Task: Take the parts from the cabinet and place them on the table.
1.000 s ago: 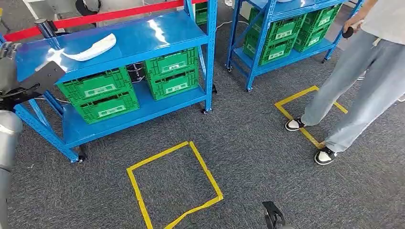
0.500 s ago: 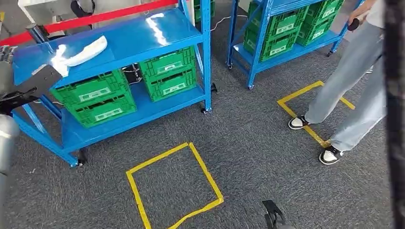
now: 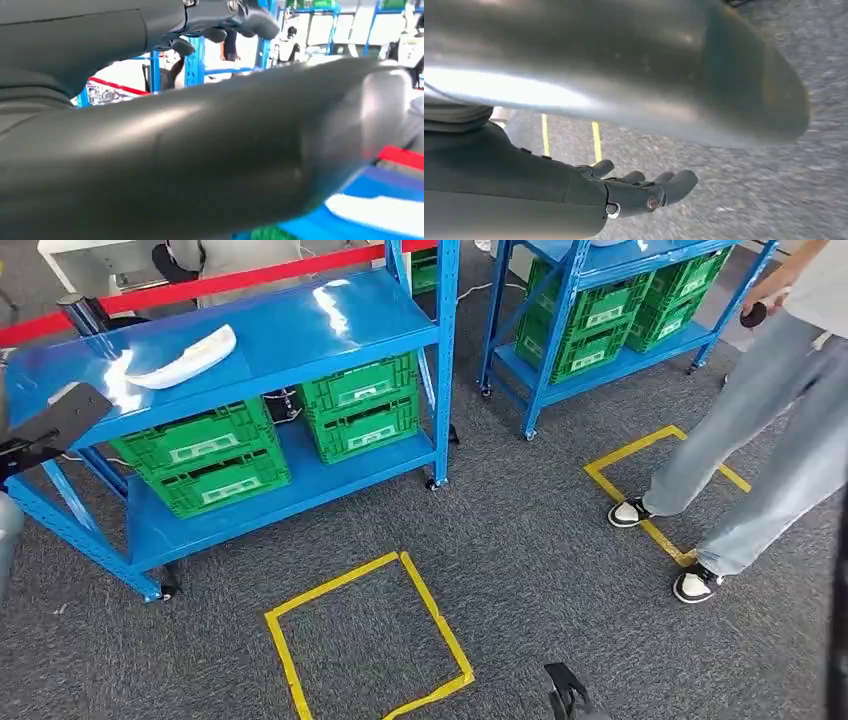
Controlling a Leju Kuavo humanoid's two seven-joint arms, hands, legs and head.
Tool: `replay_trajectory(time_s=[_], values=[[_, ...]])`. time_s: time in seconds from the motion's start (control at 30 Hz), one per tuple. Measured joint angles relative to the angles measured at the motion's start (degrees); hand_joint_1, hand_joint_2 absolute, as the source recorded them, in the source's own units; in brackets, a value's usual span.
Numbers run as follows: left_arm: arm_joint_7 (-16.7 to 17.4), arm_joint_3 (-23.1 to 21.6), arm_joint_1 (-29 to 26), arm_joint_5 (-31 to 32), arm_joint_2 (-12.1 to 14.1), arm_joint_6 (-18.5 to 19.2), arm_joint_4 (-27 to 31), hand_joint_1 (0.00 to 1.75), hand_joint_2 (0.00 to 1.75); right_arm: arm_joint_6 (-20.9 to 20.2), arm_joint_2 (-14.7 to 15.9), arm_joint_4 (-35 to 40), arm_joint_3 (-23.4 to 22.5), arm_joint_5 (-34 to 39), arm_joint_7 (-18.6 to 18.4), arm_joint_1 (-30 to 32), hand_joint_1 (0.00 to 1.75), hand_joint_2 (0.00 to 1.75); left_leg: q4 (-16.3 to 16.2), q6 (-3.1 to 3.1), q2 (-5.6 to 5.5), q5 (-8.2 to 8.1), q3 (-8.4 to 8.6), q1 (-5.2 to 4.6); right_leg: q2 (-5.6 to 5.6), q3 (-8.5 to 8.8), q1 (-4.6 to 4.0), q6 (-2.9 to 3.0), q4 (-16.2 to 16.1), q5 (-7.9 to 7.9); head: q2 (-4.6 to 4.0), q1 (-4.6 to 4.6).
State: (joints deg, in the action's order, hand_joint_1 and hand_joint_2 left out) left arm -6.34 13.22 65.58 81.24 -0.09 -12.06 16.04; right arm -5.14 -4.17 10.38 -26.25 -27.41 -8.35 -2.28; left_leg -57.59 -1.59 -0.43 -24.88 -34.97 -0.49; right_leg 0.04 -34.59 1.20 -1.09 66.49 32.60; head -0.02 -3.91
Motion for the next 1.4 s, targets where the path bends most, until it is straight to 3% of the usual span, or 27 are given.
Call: replay_trajectory(time_s=[0.07, 0.1, 0.13, 0.17, 0.23, 0.3, 0.33, 0.4, 0.47, 0.5, 0.57, 0.6, 0.63, 0.67, 0.7, 0.77, 0.83, 0.93, 0.97, 1.0, 1.07, 1.1, 1.13, 1.17, 1.2, 1.27, 1.4], values=[[0.0, -0.1, -0.3, 0.0, -0.3, 0.1, -0.2, 0.00, 0.00, 0.0, 0.3, 0.0, 0.0, 0.1, 0.0, 0.1, 0.00, 0.00, 0.0, -0.15, -0.11, -0.61, 0.49, -0.06, 0.01, -5.24, -0.06, -0.30, 7.6, 2.85, 0.00, 0.00], [0.2, -0.1, -0.6, 0.0, -0.5, 0.1, -0.3, 0.00, 0.00, 0.0, 0.3, 0.0, 0.0, 0.2, 0.1, 0.3, 0.00, 0.00, -0.1, -0.11, -0.25, -0.98, 0.82, -0.05, 0.01, -7.16, -0.08, -0.39, 9.4, 3.06, 0.00, 0.00], [0.4, -0.2, -0.7, 0.0, -0.6, 0.1, -0.4, 0.00, 0.00, 0.0, 0.3, 0.0, 0.0, 0.3, 0.0, 0.3, 0.00, 0.00, -0.3, 0.02, -0.36, -1.43, 1.26, -0.02, -0.01, -7.82, -0.06, -0.37, 8.6, 1.61, 0.02, 0.00], [0.8, -0.3, -0.7, 0.0, -0.7, 0.1, -0.4, 0.00, 0.00, 0.0, 0.3, 0.0, -0.1, 0.5, 0.0, 0.3, 0.00, 0.00, -0.4, 0.15, -0.38, -1.93, 1.75, 0.03, -0.02, -7.35, -0.03, -0.33, 5.7, -1.10, 0.02, 0.02], [1.3, -0.5, -0.6, 0.0, -1.0, 0.2, -0.4, 0.00, 0.00, 0.0, 0.3, 0.0, -0.1, 0.6, 0.1, 0.3, 0.00, 0.00, -0.9, 0.67, -0.37, -3.20, 2.89, 0.18, -0.08, -4.13, 0.01, -0.28, -4.0, -8.29, 0.00, 0.02], [1.6, -0.7, -0.4, 0.0, -1.0, 0.2, -0.5, 0.00, 0.00, 0.0, 0.3, -0.1, -0.3, 0.6, 0.2, 0.2, 0.00, 0.00, -1.1, 1.38, -0.39, -3.81, 2.90, 0.00, -0.06, -3.56, -0.59, 0.40, -7.2, -6.81, 0.02, 0.07], [1.6, -0.8, -0.4, 0.0, -1.0, 0.2, -0.5, 0.00, 0.00, -0.1, 0.3, -0.1, -0.3, 0.6, 0.2, 0.3, 0.00, 0.00, -0.8, 1.66, -0.44, -3.92, 2.83, -0.05, -0.03, -3.19, -0.48, 0.94, -6.9, -7.59, 0.00, 0.13], [1.7, -0.9, -0.5, -0.1, -1.0, 0.2, -0.5, 0.00, 0.00, -0.4, 0.3, -0.1, -0.3, 0.6, 0.3, 0.5, 0.00, 0.00, -0.9, 2.29, -0.56, -3.98, 3.43, -0.08, -0.05, -2.90, -0.54, 1.71, -7.0, -7.30, 0.00, 0.18], [1.7, -0.9, -0.4, -0.1, -0.8, 0.2, -0.4, 0.00, 0.00, -0.8, 0.3, -0.1, -0.4, 0.6, 0.4, 0.4, 0.00, 0.00, -3.9, 2.81, -0.23, -4.26, 2.20, 0.06, 0.12, -1.44, -0.14, 2.44, -7.4, -6.94, 0.02, 0.52], [1.7, -0.9, -0.3, -0.1, -0.7, 0.2, -0.4, 0.00, 0.00, -0.8, 0.3, -0.1, -0.4, 0.5, 0.4, 0.3, 0.00, 0.00, -7.6, 3.17, -0.11, -4.90, 0.18, 0.15, 0.18, -1.00, -0.13, 2.67, -7.5, -6.62, 0.00, 0.59], [1.7, -0.9, -0.4, -0.1, -0.7, 0.3, -0.5, 0.00, 0.00, -0.8, 0.3, -0.1, -0.4, 0.4, 0.3, 0.4, 0.00, 0.00, -16.2, 3.65, 0.01, -8.27, -5.59, 0.39, 0.23, -0.10, -0.13, 2.76, -7.5, -5.74, 0.00, 0.59], [1.9, -0.9, -0.6, -0.1, -0.6, 0.3, -0.6, 0.00, 0.00, -0.8, 0.3, -0.2, -0.4, 0.4, 0.3, 0.5, 0.00, 0.00, -18.4, 3.72, 0.06, -9.52, -7.63, 0.41, 0.25, 0.37, -0.14, 2.75, -7.4, -5.31, 0.00, 0.63], [1.9, -0.9, -0.7, -0.1, -0.5, 0.3, -0.6, 0.00, 0.00, -0.8, 0.3, -0.2, -0.4, 0.4, 0.4, 0.5, 0.00, 0.00, -18.3, 3.64, 0.07, -9.39, -8.61, 0.41, 0.26, 0.97, -0.17, 2.73, -7.4, -4.84, 0.00, 0.61], [1.9, -0.9, -0.7, -0.2, -0.5, 0.3, -0.6, 0.00, 0.00, -0.8, 0.3, -0.2, -0.4, 0.4, 0.4, 0.5, 0.00, 0.00, -16.1, 3.40, 0.07, -7.74, -8.36, 0.39, 0.29, 1.67, -0.21, 2.68, -7.4, -4.35, 0.00, 0.61], [1.9, -0.9, -0.7, -0.2, -0.4, 0.3, -0.5, 0.00, 0.00, -0.8, 0.3, -0.2, -0.4, 0.4, 0.4, 0.5, 0.00, 0.00, -11.8, 3.02, 0.06, -4.66, -7.06, 0.30, 0.29, 2.48, -0.29, 2.63, -7.5, -3.79, 0.00, 0.61], [1.9, -0.9, -0.6, -0.2, -0.2, 0.3, -0.5, 0.00, 0.00, -0.8, 0.2, -0.2, -0.4, 0.4, 0.4, 0.5, 0.00, 0.00, -2.1, 1.60, 0.18, 3.13, -3.89, -0.25, 0.29, 3.61, -0.27, 2.50, -7.7, -2.73, 0.00, 0.61], [2.0, -0.9, -0.4, -0.2, 0.0, 0.4, -0.6, 0.00, 0.00, -0.8, 0.0, -0.3, -0.4, 0.3, 0.4, 0.3, 0.00, 0.00, -0.5, 1.40, 0.24, 1.77, -3.12, -0.78, 0.34, 3.88, -0.32, 1.65, -7.9, -2.03, 0.00, 0.77], [2.0, -0.9, -0.3, -0.2, 0.1, 0.4, -0.4, 0.00, 0.00, -0.8, 0.0, -0.3, -0.4, 0.3, 0.4, 0.3, 0.00, 0.00, 0.6, 0.51, 0.39, 2.30, -1.76, -0.34, 0.23, 5.04, -0.58, 0.78, -7.9, -2.04, 0.00, 0.68], [1.9, -0.9, -0.3, -0.2, -0.1, 0.4, -0.4, 0.00, 0.00, -0.8, 0.0, -0.3, -0.4, 0.3, 0.4, 0.3, 0.00, 0.00, 0.9, 0.36, 0.28, 2.20, -1.01, -0.20, 0.17, 4.40, -0.39, 0.67, -6.1, -1.93, 0.00, 0.66], [2.0, -1.0, 0.0, -0.2, -0.1, 0.4, -0.4, 0.00, 0.00, -0.8, 0.0, -0.3, -0.4, 0.3, 0.4, 0.0, 0.00, 0.00, 0.9, -0.07, 0.30, 1.90, -0.75, -0.17, 0.18, 2.26, -0.43, 0.52, -2.5, -1.78, 0.00, 0.64], [2.0, -1.1, -0.1, -0.2, -0.3, 0.6, -0.5, 0.00, 0.00, -0.7, 0.2, -0.3, -0.4, 0.3, 0.4, 0.1, 0.00, 0.00, 0.9, -0.31, 0.22, 1.14, -0.29, -0.18, 0.19, -3.56, -0.35, 0.04, 6.0, 1.23, 0.02, 0.63], [2.0, -1.2, -0.2, -0.2, -0.4, 0.7, -0.6, 0.00, 0.00, -0.7, 0.2, -0.3, -0.4, 0.3, 0.4, 0.3, 0.00, 0.00, 0.8, -0.33, 0.05, 0.70, 0.07, -0.17, 0.18, -5.92, -0.38, -0.08, 8.6, 3.31, 0.00, 0.59], [2.0, -1.3, -0.4, -0.2, -0.5, 0.7, -0.6, 0.00, 0.00, -0.7, 0.2, -0.3, -0.4, 0.3, 0.4, 0.3, 0.00, 0.00, 0.7, -0.28, -0.05, 0.23, 0.53, -0.16, 0.17, -7.17, -0.32, -0.20, 9.1, 3.78, 0.00, 0.55], [2.0, -1.4, -0.6, -0.2, -0.5, 0.8, -0.7, 0.00, 0.00, -0.7, 0.2, -0.3, -0.4, 0.3, 0.4, 0.3, 0.00, 0.00, 0.6, -0.16, -0.10, -0.31, 1.09, -0.13, 0.16, -7.32, -0.26, -0.29, 7.4, 2.70, 0.00, 0.55], [2.0, -1.4, -0.6, -0.2, -0.5, 0.8, -0.8, 0.00, 0.00, -0.7, 0.2, -0.3, -0.4, 0.3, 0.4, 0.3, 0.00, 0.00, 0.3, 0.01, -0.11, -0.97, 1.72, -0.10, 0.15, -6.55, -0.23, -0.25, 3.7, 0.02, 0.00, 0.57], [2.0, -1.4, -0.5, -0.2, -0.7, 0.8, -0.8, 0.00, 0.00, -0.7, 0.2, -0.3, -0.4, 0.3, 0.4, 0.3, 0.00, 0.00, -0.2, 0.50, -0.06, -2.47, 2.64, -0.05, 0.07, -3.93, -0.18, -0.21, -5.7, -8.13, 0.02, 0.57], [2.0, -1.5, -0.3, -0.2, -0.9, 1.0, -1.0, 0.00, 0.00, -0.7, 0.2, -0.3, -0.4, 0.3, 0.3, 0.3, 0.00, 0.00, -1.0, 1.96, -0.39, -3.35, 2.93, -0.31, 0.06, -3.64, -0.66, 1.63, -7.4, -8.13, 0.00, 0.59]])
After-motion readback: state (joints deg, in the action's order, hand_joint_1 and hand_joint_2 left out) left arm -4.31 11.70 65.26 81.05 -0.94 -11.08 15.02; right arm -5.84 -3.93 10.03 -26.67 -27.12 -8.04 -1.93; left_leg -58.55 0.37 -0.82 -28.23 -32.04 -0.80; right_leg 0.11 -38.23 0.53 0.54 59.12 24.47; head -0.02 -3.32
